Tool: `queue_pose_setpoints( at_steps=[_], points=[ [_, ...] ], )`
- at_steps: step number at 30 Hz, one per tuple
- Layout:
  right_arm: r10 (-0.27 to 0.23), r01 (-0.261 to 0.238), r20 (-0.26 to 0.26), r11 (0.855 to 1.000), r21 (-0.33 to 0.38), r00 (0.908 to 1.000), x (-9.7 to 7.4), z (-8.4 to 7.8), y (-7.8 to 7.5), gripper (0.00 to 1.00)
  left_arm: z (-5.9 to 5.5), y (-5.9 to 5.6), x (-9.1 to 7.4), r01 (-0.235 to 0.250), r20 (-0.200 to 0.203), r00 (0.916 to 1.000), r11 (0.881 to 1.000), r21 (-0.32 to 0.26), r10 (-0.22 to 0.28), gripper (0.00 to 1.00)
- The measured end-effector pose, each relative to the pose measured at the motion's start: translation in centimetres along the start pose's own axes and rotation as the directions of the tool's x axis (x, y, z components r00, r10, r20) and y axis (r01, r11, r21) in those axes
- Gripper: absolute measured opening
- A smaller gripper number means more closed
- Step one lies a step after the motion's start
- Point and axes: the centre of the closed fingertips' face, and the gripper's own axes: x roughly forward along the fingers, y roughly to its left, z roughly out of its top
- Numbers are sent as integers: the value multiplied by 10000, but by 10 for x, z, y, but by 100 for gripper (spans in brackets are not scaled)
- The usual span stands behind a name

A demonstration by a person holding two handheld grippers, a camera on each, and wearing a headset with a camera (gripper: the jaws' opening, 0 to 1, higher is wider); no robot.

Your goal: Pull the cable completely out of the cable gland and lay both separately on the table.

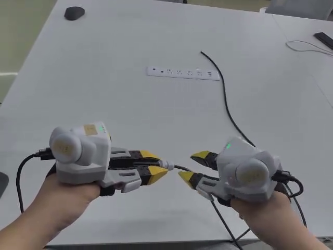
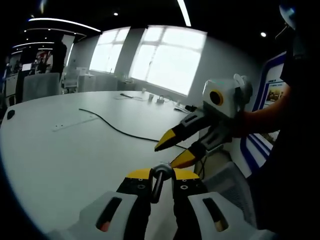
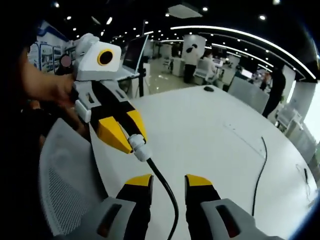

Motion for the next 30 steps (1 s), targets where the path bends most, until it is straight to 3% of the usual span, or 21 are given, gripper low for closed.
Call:
queue_pose_setpoints(
  at_steps=[7, 16, 21, 30],
  points=[
    [292, -294, -38, 9930, -1143, 9996, 5, 6, 11, 11, 0, 0, 0, 6, -13, 10000, 10000, -22, -6, 15],
    [590, -597, -89, 9867, -1514, 9982, 6, 3, 15, 2, -1, 0, 1, 44, -10, 10000, 10000, -49, -44, 15],
    [565, -582, -149, 9808, -1859, 9983, 5, 0, 16, 1, -3, -2, 3, 59, -84, 9999, 10000, -39, -59, 15],
    [399, -422, -164, 9837, -1751, 9991, 3, -5, 16, 0, -1, -5, 5, 84, -62, 9999, 10000, 7, -84, 15]
  ],
)
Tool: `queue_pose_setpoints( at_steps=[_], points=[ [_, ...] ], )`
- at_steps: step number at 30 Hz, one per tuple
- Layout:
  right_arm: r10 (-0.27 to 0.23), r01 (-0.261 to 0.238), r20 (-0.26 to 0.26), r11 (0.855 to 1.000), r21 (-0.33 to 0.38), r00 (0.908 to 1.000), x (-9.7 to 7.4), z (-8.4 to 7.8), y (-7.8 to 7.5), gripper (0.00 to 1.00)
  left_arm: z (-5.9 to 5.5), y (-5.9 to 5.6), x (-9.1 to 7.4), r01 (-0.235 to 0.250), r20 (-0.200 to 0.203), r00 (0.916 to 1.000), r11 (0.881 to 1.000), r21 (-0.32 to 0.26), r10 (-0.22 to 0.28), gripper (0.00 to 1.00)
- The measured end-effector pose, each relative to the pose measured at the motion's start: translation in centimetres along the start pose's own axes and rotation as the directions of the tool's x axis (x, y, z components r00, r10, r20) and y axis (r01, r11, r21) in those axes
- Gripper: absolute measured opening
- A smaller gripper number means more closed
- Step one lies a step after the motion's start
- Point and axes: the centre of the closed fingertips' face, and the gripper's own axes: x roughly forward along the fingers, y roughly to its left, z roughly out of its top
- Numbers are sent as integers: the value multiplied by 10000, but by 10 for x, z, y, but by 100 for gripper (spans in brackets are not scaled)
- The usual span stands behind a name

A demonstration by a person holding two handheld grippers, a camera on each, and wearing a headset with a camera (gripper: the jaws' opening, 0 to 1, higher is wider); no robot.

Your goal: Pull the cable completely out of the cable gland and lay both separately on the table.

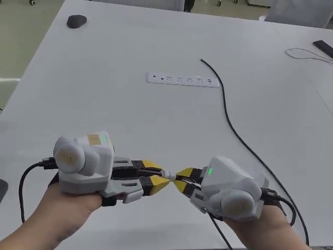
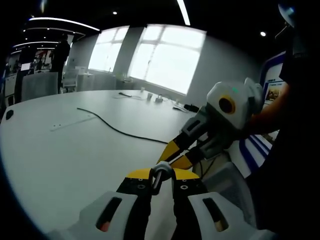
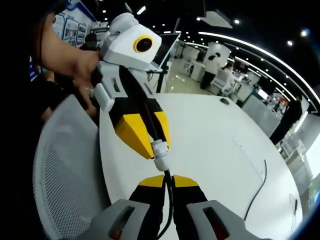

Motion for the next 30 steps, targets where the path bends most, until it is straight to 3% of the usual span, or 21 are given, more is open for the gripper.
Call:
queue_pose_setpoints(
  at_steps=[6, 11, 24, 30],
  points=[
    [-64, 64, -32, 9998, 170, 10000, -1, -5, -3, 0, 1, 0, 0, -42, 69, 10000, 10000, 9, 42, 15],
    [-37, 41, -37, 9942, 1073, 10000, -3, -11, -5, 0, 3, -2, 0, 29, 162, 9999, 10000, -5, -29, 15],
    [-290, 400, -601, 9810, 1897, 9978, -9, -41, -18, 0, 11, -1, 5, 60, 529, 9986, 9995, -305, -44, 15],
    [-297, 485, -885, 9745, 2192, 9956, -9, -56, -19, 0, 11, 0, 6, 54, 490, 9988, 9996, -274, -40, 15]
  ],
)
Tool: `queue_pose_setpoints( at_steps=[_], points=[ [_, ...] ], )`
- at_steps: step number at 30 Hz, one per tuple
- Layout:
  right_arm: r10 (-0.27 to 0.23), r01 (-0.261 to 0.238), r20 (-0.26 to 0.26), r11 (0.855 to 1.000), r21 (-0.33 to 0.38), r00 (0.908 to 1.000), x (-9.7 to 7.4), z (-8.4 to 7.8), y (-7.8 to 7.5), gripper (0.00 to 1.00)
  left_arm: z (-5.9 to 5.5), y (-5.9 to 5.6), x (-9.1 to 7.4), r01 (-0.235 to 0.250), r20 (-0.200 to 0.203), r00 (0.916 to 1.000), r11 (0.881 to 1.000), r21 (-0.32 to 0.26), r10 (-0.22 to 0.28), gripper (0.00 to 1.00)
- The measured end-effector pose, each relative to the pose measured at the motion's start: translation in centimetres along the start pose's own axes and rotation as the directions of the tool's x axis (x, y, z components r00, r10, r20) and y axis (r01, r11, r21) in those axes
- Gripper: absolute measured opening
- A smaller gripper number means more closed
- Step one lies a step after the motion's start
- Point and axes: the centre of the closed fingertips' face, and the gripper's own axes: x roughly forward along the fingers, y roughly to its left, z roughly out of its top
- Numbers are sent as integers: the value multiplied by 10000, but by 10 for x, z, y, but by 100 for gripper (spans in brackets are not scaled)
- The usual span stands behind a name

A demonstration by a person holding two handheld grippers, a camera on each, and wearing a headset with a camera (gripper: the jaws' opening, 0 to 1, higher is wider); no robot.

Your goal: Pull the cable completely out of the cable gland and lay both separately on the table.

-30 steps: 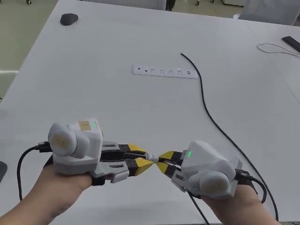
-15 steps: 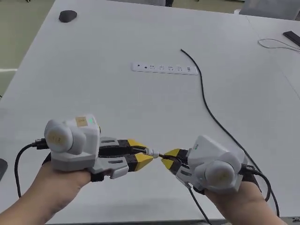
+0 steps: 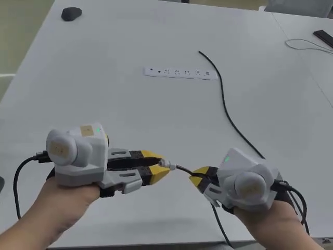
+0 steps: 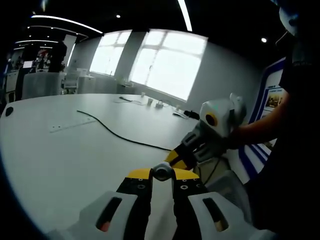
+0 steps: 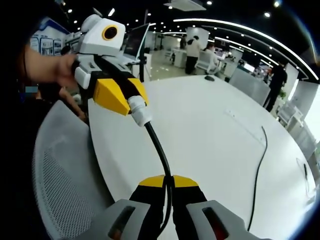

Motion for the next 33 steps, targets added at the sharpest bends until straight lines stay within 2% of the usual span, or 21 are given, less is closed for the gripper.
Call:
queue_pose_setpoints(
  at_steps=[14, 23, 33],
  points=[
    [-171, 179, -489, 9997, 150, 9987, 2, -24, -6, 0, -4, 10, -2, -227, -15, 9997, 9997, -77, 227, 15],
    [-359, 373, -582, 9990, 230, 9977, 0, -24, -13, 0, -6, 13, -5, -247, 6, 9997, 9996, -132, 247, 15],
    [-482, 491, -617, 9987, 142, 9969, -1, -19, -16, 0, -20, 13, -6, -184, -31, 9998, 9996, -197, 184, 15]
  ],
)
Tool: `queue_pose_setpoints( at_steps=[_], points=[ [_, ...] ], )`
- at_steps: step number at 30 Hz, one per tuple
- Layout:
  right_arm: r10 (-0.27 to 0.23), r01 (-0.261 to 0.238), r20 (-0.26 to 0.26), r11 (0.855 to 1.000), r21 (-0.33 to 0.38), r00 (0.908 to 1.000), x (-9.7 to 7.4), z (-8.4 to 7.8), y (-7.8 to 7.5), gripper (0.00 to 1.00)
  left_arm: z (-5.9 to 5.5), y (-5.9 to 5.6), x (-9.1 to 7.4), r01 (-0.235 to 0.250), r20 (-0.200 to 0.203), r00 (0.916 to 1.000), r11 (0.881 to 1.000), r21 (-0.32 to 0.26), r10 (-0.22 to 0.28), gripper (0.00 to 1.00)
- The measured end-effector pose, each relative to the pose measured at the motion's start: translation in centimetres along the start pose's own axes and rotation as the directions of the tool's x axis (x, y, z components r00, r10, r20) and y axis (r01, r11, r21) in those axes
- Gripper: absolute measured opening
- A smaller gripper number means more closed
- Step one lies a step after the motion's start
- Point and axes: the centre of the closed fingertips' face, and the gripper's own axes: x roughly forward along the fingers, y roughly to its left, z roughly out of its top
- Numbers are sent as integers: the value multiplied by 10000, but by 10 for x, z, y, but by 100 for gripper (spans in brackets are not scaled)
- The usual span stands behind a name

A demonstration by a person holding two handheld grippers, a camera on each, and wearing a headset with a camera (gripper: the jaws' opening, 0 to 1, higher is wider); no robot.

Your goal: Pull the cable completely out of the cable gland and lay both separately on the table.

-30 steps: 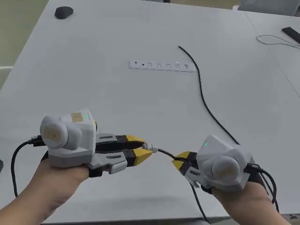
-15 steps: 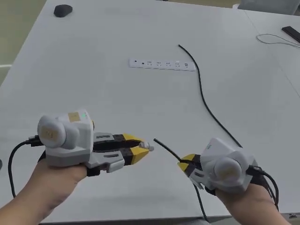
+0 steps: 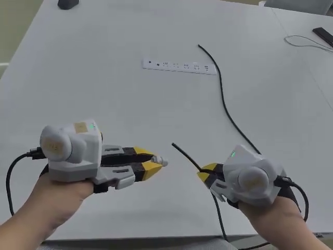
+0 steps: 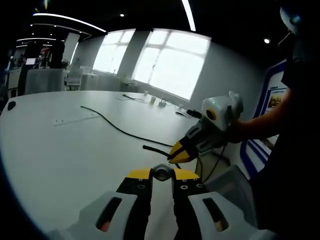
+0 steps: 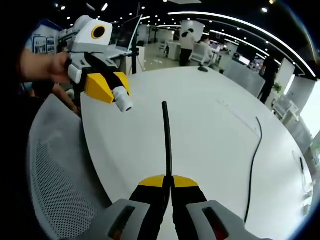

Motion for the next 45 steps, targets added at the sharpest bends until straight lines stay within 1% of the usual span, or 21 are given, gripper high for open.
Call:
queue_pose_setpoints(
  at_steps=[3, 8, 15, 18, 21, 23, 24, 30, 33, 35, 37, 40, 43, 45],
  points=[
    [-26, 25, -57, 9999, -101, 10000, 1, 3, -3, 0, -6, 3, -1, 40, -44, 10000, 10000, -13, -40, 15],
    [-48, 45, -95, 9996, -263, 9999, 3, 11, -9, 0, -8, 5, -2, 25, -8, 10000, 10000, -25, -25, 15],
    [-62, 62, 14, 9999, -107, 10000, 9, 28, -19, 0, -16, 12, -8, -17, -51, 10000, 10000, -51, 17, 15],
    [-105, 105, -8, 9997, -238, 9999, 14, 36, -22, 0, -20, 15, -11, -8, -98, 10000, 10000, 6, 8, 15],
    [-83, 85, 81, 9996, -280, 9999, 16, 44, -23, 0, -24, 19, -14, -5, -94, 10000, 10000, 36, 6, 15],
    [22, -20, 114, 9998, -201, 9999, 21, 50, -23, 0, -27, 22, -16, -30, -108, 9999, 10000, 5, 30, 15],
    [39, -37, 107, 9998, -217, 9999, 23, 52, -24, 0, -29, 26, -19, -78, -97, 9999, 10000, -42, 78, 15],
    [277, -277, -7, 9986, -447, 9996, 39, 65, -24, 0, -33, 37, -27, -237, 17, 9997, 9996, -132, 237, 15],
    [375, -380, -87, 9976, -586, 9993, 50, 70, -24, 0, -38, 43, -31, -328, -5, 9995, 9992, -239, 328, 15],
    [424, -437, -191, 9964, -721, 9989, 56, 71, -24, 0, -41, 46, -33, -390, -32, 9992, 9991, -142, 390, 15],
    [539, -557, -238, 9950, -831, 9983, 64, 75, -23, 0, -46, 48, -36, -377, -106, 9992, 9993, -67, 376, 15],
    [775, -799, -316, 9932, -843, 9965, 74, 79, -19, 0, -53, 52, -39, -335, -101, 9994, 9993, -152, 333, 15],
    [919, -956, -397, 9899, -1043, 9950, 85, 84, -16, 0, -62, 55, -43, -397, -225, 9990, 9992, -81, 395, 15],
    [917, -959, -428, 9892, -1105, 9949, 93, 87, -17, 0, -65, 57, -46, -431, -226, 9988, 9990, -80, 429, 15]
  ],
)
